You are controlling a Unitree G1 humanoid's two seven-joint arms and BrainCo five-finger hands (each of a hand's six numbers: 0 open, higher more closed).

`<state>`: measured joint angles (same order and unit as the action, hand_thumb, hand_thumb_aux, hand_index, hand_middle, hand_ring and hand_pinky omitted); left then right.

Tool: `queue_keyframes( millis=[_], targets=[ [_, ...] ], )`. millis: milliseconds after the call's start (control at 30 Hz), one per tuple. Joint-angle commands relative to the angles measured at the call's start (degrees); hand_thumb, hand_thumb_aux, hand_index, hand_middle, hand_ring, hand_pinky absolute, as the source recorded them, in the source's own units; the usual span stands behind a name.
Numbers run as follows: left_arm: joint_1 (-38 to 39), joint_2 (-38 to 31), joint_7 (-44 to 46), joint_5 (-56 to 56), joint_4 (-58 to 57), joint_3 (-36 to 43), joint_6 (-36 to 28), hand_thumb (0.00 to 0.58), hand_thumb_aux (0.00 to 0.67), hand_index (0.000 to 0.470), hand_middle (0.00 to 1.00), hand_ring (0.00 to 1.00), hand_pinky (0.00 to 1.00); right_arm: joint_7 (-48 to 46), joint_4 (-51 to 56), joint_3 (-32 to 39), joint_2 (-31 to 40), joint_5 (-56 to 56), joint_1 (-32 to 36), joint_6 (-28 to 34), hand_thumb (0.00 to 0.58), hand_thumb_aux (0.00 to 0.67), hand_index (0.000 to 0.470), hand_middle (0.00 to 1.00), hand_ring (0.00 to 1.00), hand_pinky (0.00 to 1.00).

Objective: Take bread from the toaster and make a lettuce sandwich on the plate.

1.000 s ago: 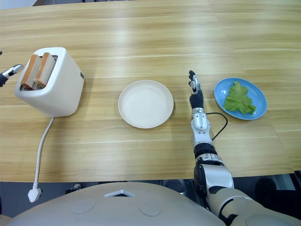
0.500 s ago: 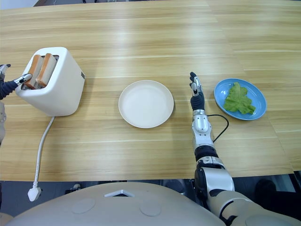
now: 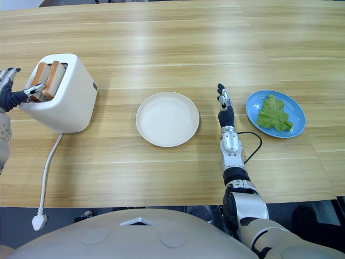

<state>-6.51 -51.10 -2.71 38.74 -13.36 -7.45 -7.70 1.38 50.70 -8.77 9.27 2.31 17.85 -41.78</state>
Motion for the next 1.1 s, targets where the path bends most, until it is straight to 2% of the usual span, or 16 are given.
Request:
queue_keyframes(
  millis=[33, 67, 100, 133, 233, 267, 300, 333, 367, 700, 1100],
  targets=[
    [0.09, -0.38, 0.79, 0.65, -3.23, 2.28, -0.21, 0.0, 0.0, 0.0, 0.0, 0.0, 0.0, -0.23, -0.58, 0.11, 0.07, -0.64, -0.65, 0.91, 0.0, 0.0, 0.0, 0.0, 0.0, 0.0],
    [-0.05, -0.34, 0.93, 0.68, -3.75, 2.54, -0.33, 0.087, 0.053, 0.036, 0.0, 0.0, 0.0, -0.24, -0.65, 0.08, 0.12, -0.67, -0.71, 0.93, 0.0, 0.0, 0.0, 0.0, 0.0, 0.0],
    [-0.2, -0.31, 1.1, 0.63, -4.34, 2.82, -0.41, 0.087, 0.053, 0.036, 0.0, 0.0, 0.0, -0.26, -0.7, 0.04, 0.16, -0.69, -0.76, 0.94, 0.0, 0.0, 0.0, 0.0, 0.0, 0.0],
    [-0.34, -0.31, 1.13, 0.57, -4.94, 3.08, -0.43, 0.22, 0.142, 0.097, 0.0, 0.0, 0.0, -0.26, -0.75, 0.02, 0.19, -0.71, -0.79, 0.95, 0.0, 0.0, 0.0, 0.0, 0.0, 0.0],
    [-0.7, -0.39, 1.16, 0.21, -6.55, 3.56, -0.51, 0.205, 0.131, 0.09, 0.0, 0.0, 0.0, -0.3, -0.91, -0.03, 0.26, -0.76, -0.89, 1.01, 0.0, 0.0, 0.0, 0.0, 0.0, 0.0],
    [-0.75, -0.39, 1.17, -0.06, -6.86, 3.57, -0.43, 0.183, 0.116, 0.079, 0.0, 0.0, 0.0, -0.33, -1.01, -0.05, 0.29, -0.8, -0.96, 1.03, 0.0, 0.0, 0.0, 0.0, 0.0, 0.0],
    [-0.77, -0.31, 1.18, -0.54, -7.12, 3.38, -0.26, 0.144, 0.089, 0.061, 0.0, 0.0, 0.0, -0.36, -1.09, -0.06, 0.32, -0.82, -1.02, 1.05, 0.0, 0.0, 0.0, 0.0, 0.0, 0.0],
    [-0.66, -0.41, 0.97, -0.89, -7.33, 3.03, -0.19, 0.018, 0.011, 0.007, 0.0, 0.0, 0.0, -0.41, -1.16, -0.06, 0.35, -0.86, -1.08, 1.08, 0.0, 0.0, 0.0, 0.0, 0.0, 0.0],
    [-0.55, -0.53, 0.67, -1.21, -7.46, 2.64, -0.1, 0.0, 0.0, 0.0, 0.0, 0.0, 0.0, -0.45, -1.24, -0.04, 0.37, -0.89, -1.12, 1.13, 0.0, 0.0, 0.0, 0.0, 0.0, 0.0],
    [-0.8, -0.69, -0.41, -0.88, -6.85, 3.48, 0.61, 0.0, 0.0, 0.0, 0.0, 0.0, 0.0, -0.7, -1.93, 0.12, 0.54, -1.06, -1.43, 1.7, 0.0, 0.0, 0.0, 0.0, 0.0, 0.0],
    [0.25, -1.85, -3.96, 6.23, 0.35, 5.39, -0.14, 0.0, 0.0, 0.0, 0.0, 0.0, 0.0, -0.7, -1.91, 0.07, 0.64, -1.02, -1.59, 2.03, 0.0, 0.0, 0.0, 0.0, 0.0, 0.0]
  ],
)
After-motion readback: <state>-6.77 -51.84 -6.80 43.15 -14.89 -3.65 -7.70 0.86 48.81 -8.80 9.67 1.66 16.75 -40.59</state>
